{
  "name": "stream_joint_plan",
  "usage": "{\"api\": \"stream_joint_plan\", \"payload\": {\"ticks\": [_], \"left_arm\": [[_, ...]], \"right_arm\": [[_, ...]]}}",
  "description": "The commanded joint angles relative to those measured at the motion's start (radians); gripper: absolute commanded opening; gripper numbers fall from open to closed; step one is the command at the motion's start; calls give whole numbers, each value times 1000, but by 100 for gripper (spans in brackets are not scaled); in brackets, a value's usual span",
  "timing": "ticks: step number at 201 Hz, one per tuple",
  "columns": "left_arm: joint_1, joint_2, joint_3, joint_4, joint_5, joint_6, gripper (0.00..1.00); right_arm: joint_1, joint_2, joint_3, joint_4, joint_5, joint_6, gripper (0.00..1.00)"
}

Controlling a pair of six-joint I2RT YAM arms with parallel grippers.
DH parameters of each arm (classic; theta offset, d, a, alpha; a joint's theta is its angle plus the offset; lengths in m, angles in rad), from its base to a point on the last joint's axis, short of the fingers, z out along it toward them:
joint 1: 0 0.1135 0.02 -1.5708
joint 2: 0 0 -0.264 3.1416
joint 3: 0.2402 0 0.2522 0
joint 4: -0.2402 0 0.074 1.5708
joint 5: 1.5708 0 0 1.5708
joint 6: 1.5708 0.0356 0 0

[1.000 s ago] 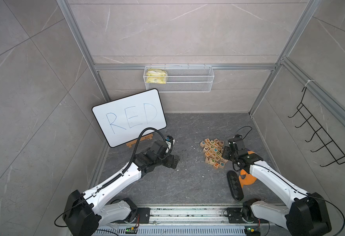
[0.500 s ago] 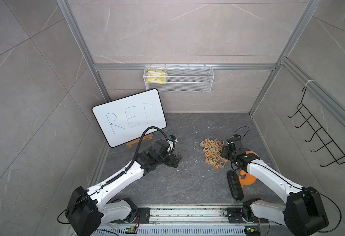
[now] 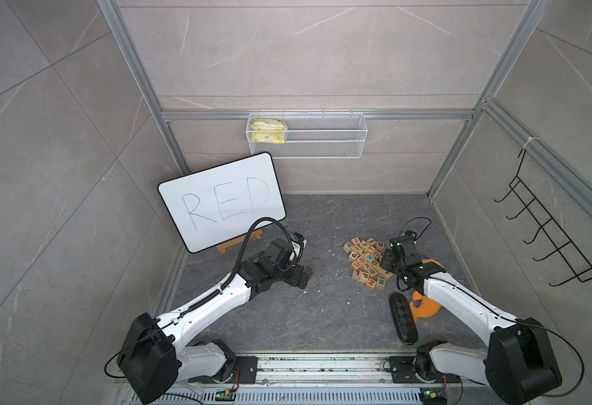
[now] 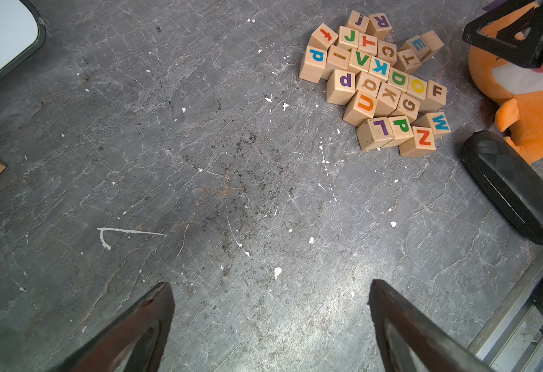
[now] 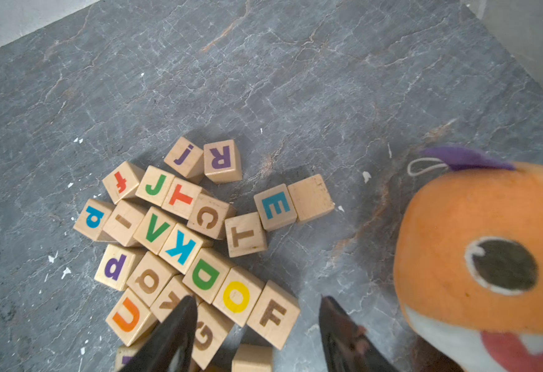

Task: Assemble the uppercase word "red" with letter blocks
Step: Pick up the letter block from the center of the board.

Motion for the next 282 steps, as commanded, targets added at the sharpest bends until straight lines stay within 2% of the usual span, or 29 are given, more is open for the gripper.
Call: {"api": "stream_joint_plan", "payload": {"ticks": [1, 87, 156, 217, 282], "left_arm": [[1, -4, 9, 20, 16, 29, 98], [1, -1, 8, 17, -6, 33, 98], [1, 2, 7, 16, -10, 39, 98], [1, 3, 3, 19, -5, 38, 98], [2, 12, 4, 18, -9, 43, 98]], "right_arm": [[-40, 18, -13, -8, -25, 49, 63], [-170, 68, 66, -91, -106, 161, 63], [-200, 197, 134, -60, -155, 398, 64], [-216, 284, 165, -23, -134, 484, 65], [-249, 386, 211, 57, -226, 494, 60]]}}
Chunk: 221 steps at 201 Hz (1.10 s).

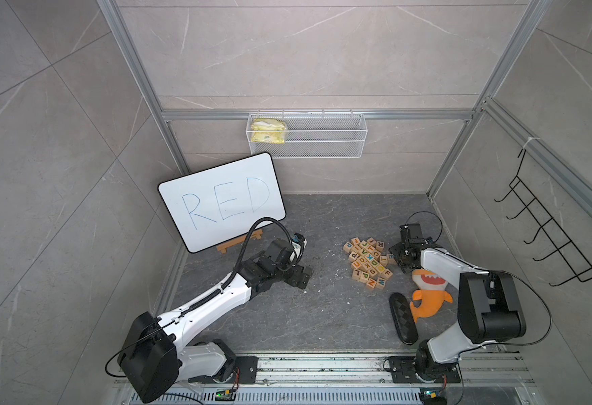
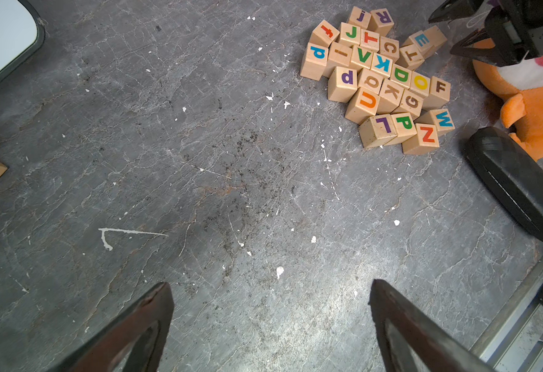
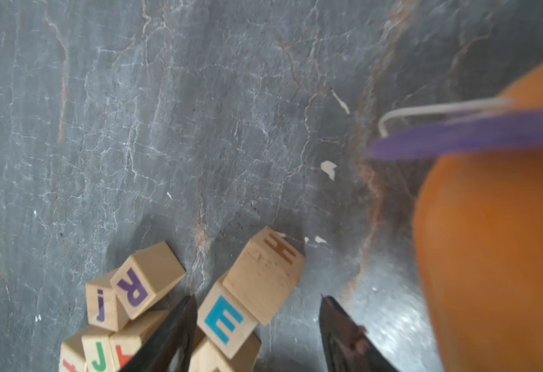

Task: Assemble the uppercase word "red" with letter blocks
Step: Pick up the letter block from the center of the board.

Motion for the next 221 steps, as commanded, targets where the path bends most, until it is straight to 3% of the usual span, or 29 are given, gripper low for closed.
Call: {"api": "stream_joint_plan", "payload": {"ticks": [1, 13, 37, 63, 77, 149, 221], "left_arm": [[2, 6, 4, 17, -4, 32, 98], [1, 7, 3, 17, -6, 32, 98], [1, 10, 6, 11, -9, 36, 98], [1, 13, 12, 10, -6, 34, 99], [1, 13, 18, 2, -6, 32, 99], [-1, -27, 11, 5, 26, -6, 99], [-1, -36, 6, 3, 28, -6, 99]], "right_arm": [[-6, 23, 38, 43, -50, 12, 60], [-2, 12, 52, 54, -70, -37, 57], [27, -43, 69, 85, -60, -294, 58], [47, -8, 170, -45, -82, -508, 59], [48, 31, 211, -120, -83, -532, 57], [49, 192, 294, -156, -126, -708, 52], [64, 241, 333, -133, -162, -740, 52]]}}
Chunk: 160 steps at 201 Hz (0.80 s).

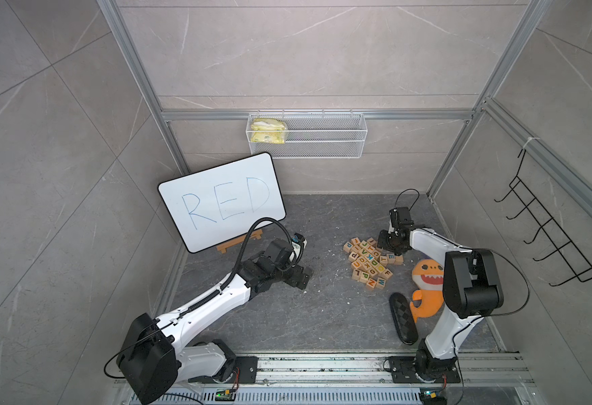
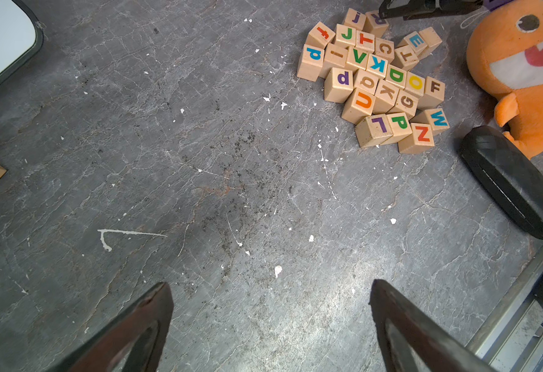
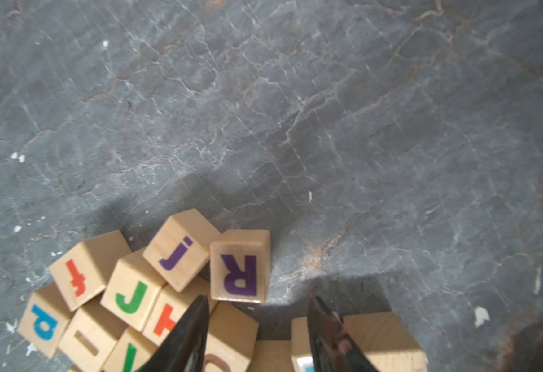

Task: Assemble the uppercase word "red" with letter blocks
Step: Pick up the letter block from the center of the board.

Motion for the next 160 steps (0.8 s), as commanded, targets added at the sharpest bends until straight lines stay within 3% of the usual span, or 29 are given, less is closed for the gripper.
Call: {"api": "stream_joint_plan", "payload": {"ticks": [1, 94, 132, 160], "left_arm": [[-2, -25, 6, 6, 19, -10, 99], [-1, -31, 4, 2, 16, -11, 99], [-1, -32, 3, 3, 13, -11, 99], [0, -34, 4, 0, 4, -9, 99]], "right_arm": [[12, 39, 33, -13, -17, -30, 52], [38, 102, 84, -51, 85, -23, 41], [38, 128, 115, -64, 88, -21, 45], [38, 157, 154, -87, 88, -24, 42]]}}
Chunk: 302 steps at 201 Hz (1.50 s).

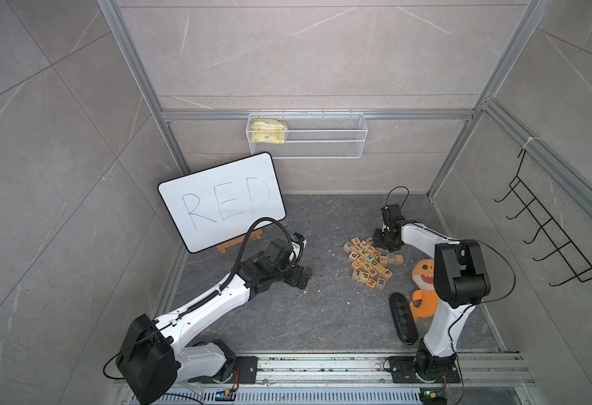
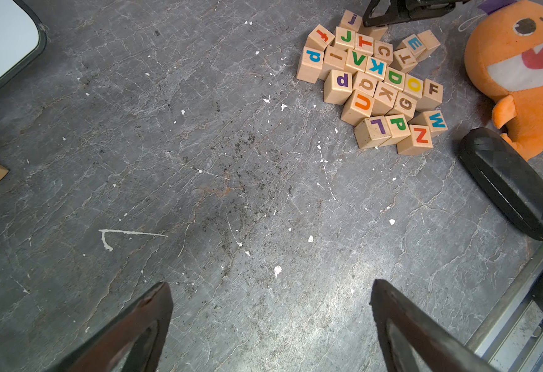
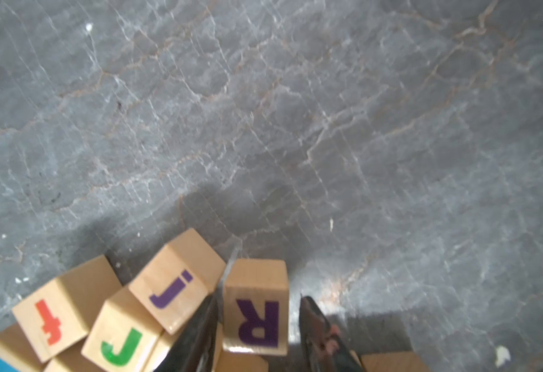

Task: Assemble the uppercase word "red" with letter blocks
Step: Pick up the letter block from the center of the board, then place the letter block at the center of the board.

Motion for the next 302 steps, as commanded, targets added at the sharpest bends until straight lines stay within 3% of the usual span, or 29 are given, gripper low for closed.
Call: {"api": "stream_joint_plan", "payload": {"ticks": [1, 53, 90, 113, 130, 150, 170, 189, 204, 221, 268, 302], "left_arm": [[-1, -28, 4, 0, 4, -7, 99], [-1, -48, 4, -3, -3, -14, 100], [0, -61, 8, -20, -33, -7, 100], [1, -92, 29, -56, -93, 7, 100], [9, -133, 34, -78, -138, 12, 100], [51, -184, 43, -112, -141, -13, 99], [152, -228, 85, -188, -121, -48, 99], [316, -290, 103, -249, -34, -83, 99], [446, -353, 60, -238, 30, -115, 99], [536, -395, 14, -232, 47, -145, 99], [598, -436, -15, -293, -40, -166, 98], [614, -460, -27, -311, -65, -186, 97]], "right_arm": [[3, 36, 41, -41, 19, -3, 42], [4, 50, 53, -67, 24, -5, 40], [3, 31, 39, -63, 11, -11, 22], [29, -50, 21, -71, 38, -42, 21], [87, -144, 31, -103, 86, -79, 21], [239, -240, 53, -125, 141, -146, 22], [402, -267, 79, -112, 76, -173, 23], [558, -207, 139, -100, -2, -164, 23], [675, -126, 211, -105, 6, -166, 23], [753, -10, 328, -128, -9, -80, 23], [908, 267, 605, -239, 51, 177, 29], [924, 404, 707, -263, 33, 315, 29]]}}
